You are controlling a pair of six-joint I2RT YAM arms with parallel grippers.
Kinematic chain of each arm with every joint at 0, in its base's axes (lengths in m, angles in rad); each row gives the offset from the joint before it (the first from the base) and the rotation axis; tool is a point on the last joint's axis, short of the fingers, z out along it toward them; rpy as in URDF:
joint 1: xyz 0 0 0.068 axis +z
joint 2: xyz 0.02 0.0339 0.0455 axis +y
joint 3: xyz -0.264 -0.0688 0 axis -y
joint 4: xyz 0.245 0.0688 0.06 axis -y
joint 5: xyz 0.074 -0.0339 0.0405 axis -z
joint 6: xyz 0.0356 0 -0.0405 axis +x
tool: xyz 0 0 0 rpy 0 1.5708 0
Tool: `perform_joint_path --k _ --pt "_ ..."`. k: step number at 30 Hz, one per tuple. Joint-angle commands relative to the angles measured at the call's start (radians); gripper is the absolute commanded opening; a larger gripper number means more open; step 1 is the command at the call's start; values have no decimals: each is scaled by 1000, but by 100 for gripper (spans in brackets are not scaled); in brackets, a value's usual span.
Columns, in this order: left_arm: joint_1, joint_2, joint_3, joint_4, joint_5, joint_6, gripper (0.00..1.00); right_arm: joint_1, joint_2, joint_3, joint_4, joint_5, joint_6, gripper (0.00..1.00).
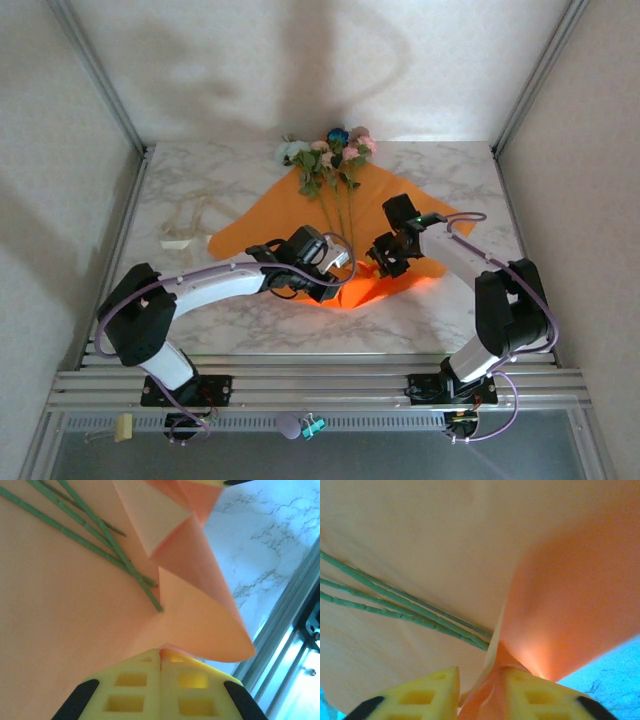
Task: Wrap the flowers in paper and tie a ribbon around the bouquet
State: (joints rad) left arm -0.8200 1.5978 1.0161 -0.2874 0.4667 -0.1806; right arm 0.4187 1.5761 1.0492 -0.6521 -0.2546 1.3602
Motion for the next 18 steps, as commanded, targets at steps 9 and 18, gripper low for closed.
perform_joint_path --k 9,18 --pt "94 32 -48 25 93 -124 0 -59 -207 -31 -102 136 -218 59" --pt "138 82 -53 18 79 -186 0 -66 -369 -244 -25 85 -252 45"
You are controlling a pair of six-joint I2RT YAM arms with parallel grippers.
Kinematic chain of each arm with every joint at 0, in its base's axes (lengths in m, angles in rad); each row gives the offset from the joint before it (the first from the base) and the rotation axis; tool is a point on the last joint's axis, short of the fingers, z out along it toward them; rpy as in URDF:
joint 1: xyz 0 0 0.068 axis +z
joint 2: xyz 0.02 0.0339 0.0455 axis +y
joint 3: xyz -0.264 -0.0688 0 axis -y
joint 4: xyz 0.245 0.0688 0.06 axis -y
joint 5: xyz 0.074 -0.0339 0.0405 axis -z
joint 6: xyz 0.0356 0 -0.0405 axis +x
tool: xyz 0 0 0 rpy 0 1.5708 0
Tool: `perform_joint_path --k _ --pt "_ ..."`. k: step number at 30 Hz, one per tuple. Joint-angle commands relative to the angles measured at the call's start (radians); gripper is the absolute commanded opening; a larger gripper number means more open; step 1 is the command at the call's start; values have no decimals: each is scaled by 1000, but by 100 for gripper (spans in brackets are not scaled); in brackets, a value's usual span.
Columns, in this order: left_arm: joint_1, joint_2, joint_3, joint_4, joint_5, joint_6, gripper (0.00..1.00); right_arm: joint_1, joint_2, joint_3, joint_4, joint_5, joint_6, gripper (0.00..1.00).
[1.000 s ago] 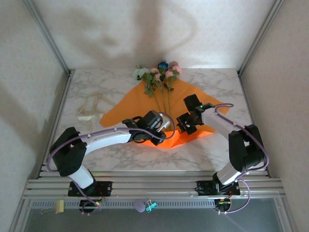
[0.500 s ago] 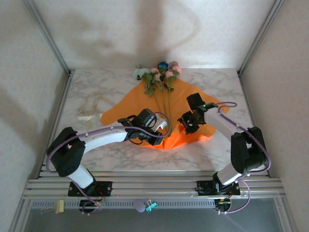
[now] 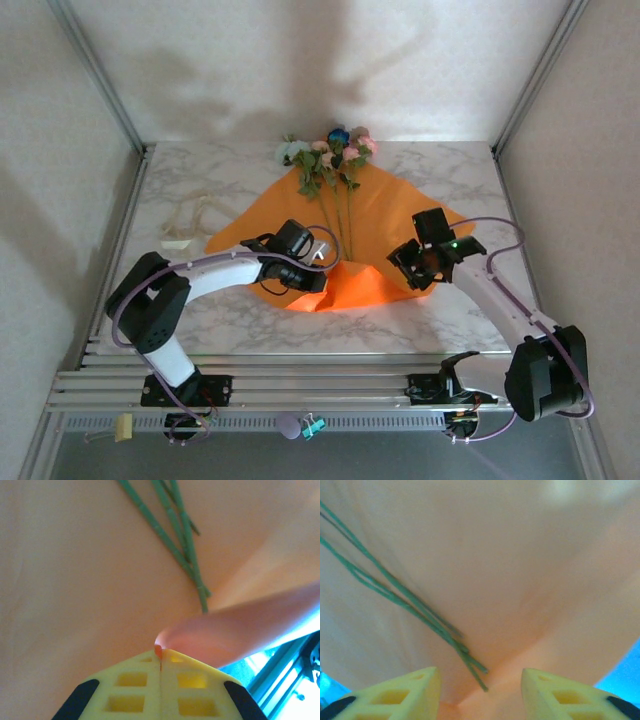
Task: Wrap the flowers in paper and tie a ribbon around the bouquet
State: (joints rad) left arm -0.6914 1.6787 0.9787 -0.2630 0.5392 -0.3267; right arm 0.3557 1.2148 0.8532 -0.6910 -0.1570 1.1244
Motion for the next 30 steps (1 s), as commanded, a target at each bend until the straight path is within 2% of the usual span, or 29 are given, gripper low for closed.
perform_joint_path --k 1,9,13,16,20,23,30 --pt "13 0 -23 -1 7 -52 0 -2 -18 -59 16 -12 -12 44" --pt "15 30 -35 55 6 -124 0 0 -121 -88 -55 19 -39 39" --pt "16 58 -10 36 -27 -126 0 0 -230 -88 -109 65 -71 39" --pt "16 64 -2 26 -44 -128 0 13 -264 -101 -90 24 -91 34" --pt "18 64 -1 18 -68 -135 0 79 -201 -184 46 -93 -54 30" --pt "18 59 -5 22 -70 -141 0 118 -123 -182 118 -107 -36 29" --pt "18 57 0 12 -102 -153 0 120 55 -148 268 -111 10 25"
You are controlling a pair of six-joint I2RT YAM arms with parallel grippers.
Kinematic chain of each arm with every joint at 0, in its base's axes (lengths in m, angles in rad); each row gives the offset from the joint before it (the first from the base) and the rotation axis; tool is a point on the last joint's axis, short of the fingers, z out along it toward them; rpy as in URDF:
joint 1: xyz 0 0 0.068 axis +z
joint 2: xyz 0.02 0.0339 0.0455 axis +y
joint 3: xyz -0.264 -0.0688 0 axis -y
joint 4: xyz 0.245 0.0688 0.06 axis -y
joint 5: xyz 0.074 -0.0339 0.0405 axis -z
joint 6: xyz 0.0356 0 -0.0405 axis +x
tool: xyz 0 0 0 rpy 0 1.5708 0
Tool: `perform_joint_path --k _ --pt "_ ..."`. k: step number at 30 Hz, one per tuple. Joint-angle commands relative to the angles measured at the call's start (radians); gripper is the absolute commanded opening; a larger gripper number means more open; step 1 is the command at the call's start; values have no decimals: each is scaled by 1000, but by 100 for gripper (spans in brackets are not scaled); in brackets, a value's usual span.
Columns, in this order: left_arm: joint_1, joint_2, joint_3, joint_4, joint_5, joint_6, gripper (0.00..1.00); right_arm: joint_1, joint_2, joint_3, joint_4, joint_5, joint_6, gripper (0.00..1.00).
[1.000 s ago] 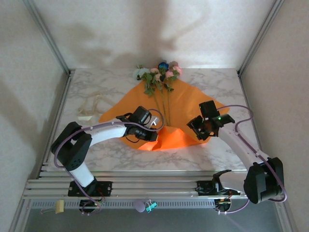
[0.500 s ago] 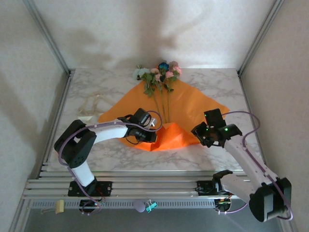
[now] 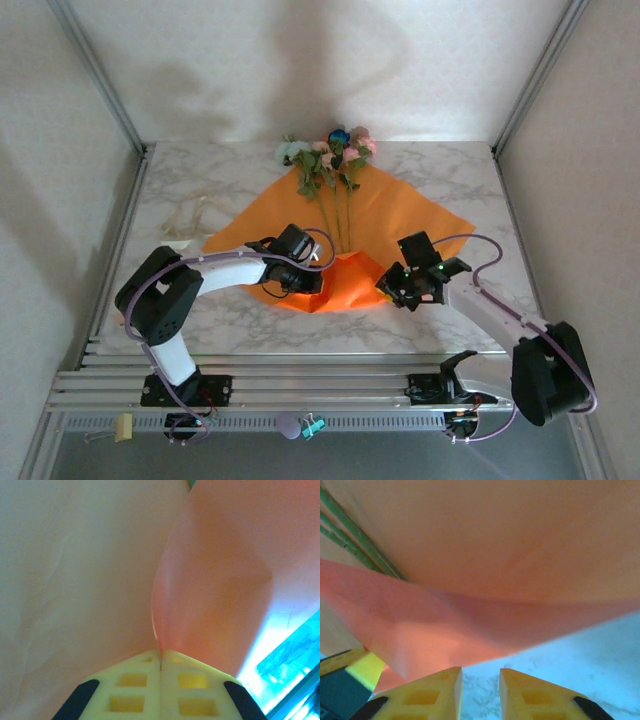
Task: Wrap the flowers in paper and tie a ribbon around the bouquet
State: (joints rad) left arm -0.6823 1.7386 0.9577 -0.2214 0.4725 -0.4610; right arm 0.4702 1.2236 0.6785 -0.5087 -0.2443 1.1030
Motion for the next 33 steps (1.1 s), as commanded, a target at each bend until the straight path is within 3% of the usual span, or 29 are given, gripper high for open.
perform_joint_path --k 1,8,18,24,33 --pt "9 -5 21 -34 -46 -23 0 9 70 27 92 -27 44 24" --pt "9 -41 10 -48 -108 -79 0 9 138 16 136 -19 38 24" --pt "9 -26 -15 -40 -112 -110 0 17 122 -17 135 -1 61 25" --pt "7 6 -5 -58 -118 -105 0 6 198 -59 196 18 56 24" --pt "-2 33 42 -188 -245 -85 0 -6 253 -64 85 94 50 24"
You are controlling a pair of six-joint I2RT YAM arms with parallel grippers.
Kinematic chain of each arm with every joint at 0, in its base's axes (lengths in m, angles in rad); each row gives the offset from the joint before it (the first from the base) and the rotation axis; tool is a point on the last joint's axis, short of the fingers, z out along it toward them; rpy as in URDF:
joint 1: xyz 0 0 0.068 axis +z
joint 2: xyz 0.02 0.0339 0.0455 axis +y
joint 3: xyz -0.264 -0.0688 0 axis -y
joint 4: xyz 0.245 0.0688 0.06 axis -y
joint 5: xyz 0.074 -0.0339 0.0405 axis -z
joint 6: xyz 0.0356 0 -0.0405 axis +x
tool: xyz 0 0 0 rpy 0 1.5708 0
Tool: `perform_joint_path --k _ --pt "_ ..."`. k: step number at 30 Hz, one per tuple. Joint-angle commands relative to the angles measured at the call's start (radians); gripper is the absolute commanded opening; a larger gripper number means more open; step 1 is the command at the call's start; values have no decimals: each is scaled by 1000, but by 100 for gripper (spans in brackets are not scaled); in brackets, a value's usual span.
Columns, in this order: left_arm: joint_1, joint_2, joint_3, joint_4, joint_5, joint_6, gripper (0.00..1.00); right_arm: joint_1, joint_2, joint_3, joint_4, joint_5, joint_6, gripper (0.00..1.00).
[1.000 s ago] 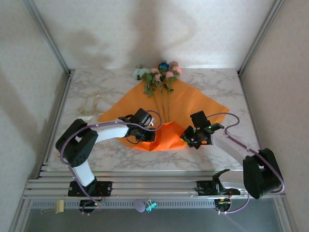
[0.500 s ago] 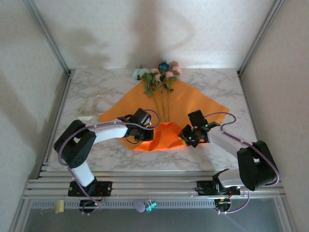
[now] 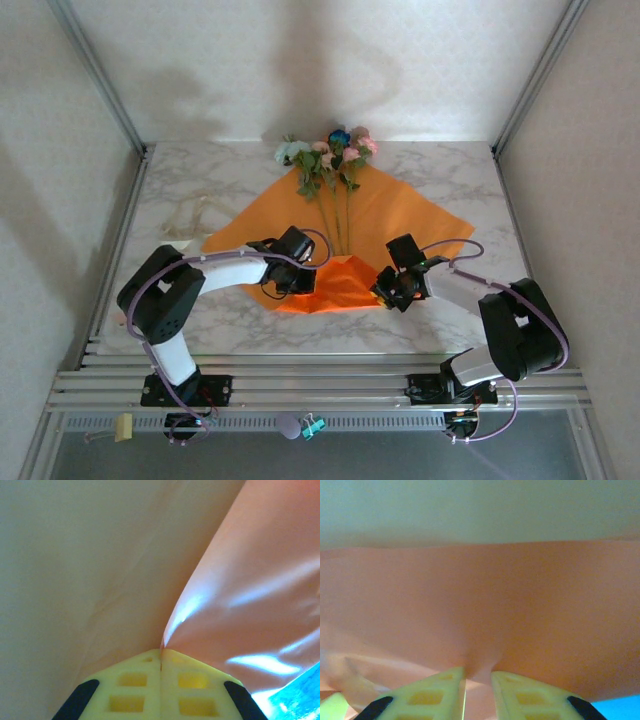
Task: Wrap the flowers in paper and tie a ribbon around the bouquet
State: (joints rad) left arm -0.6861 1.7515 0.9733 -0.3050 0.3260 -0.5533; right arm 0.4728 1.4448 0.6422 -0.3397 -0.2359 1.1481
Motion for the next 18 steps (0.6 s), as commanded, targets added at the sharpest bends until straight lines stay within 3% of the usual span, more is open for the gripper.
perform_joint_path --k 1,5,7,12,15,18 --pt "-2 15 33 -124 -118 6 0 -9 32 -32 -85 84 8 24" --pt "-26 -41 84 -232 -245 -35 0 -8 34 -36 -81 74 12 24" --pt "-45 -93 112 -283 -289 -74 6 -8 35 -28 -85 72 12 24" --pt "-142 -157 165 -282 -198 -139 28 -7 40 -10 -99 62 19 24" --pt "-192 -140 147 -248 -94 -169 29 -7 38 -9 -109 66 22 24" --pt "-214 -142 124 -209 -60 -198 30 -8 36 -12 -111 67 22 24"
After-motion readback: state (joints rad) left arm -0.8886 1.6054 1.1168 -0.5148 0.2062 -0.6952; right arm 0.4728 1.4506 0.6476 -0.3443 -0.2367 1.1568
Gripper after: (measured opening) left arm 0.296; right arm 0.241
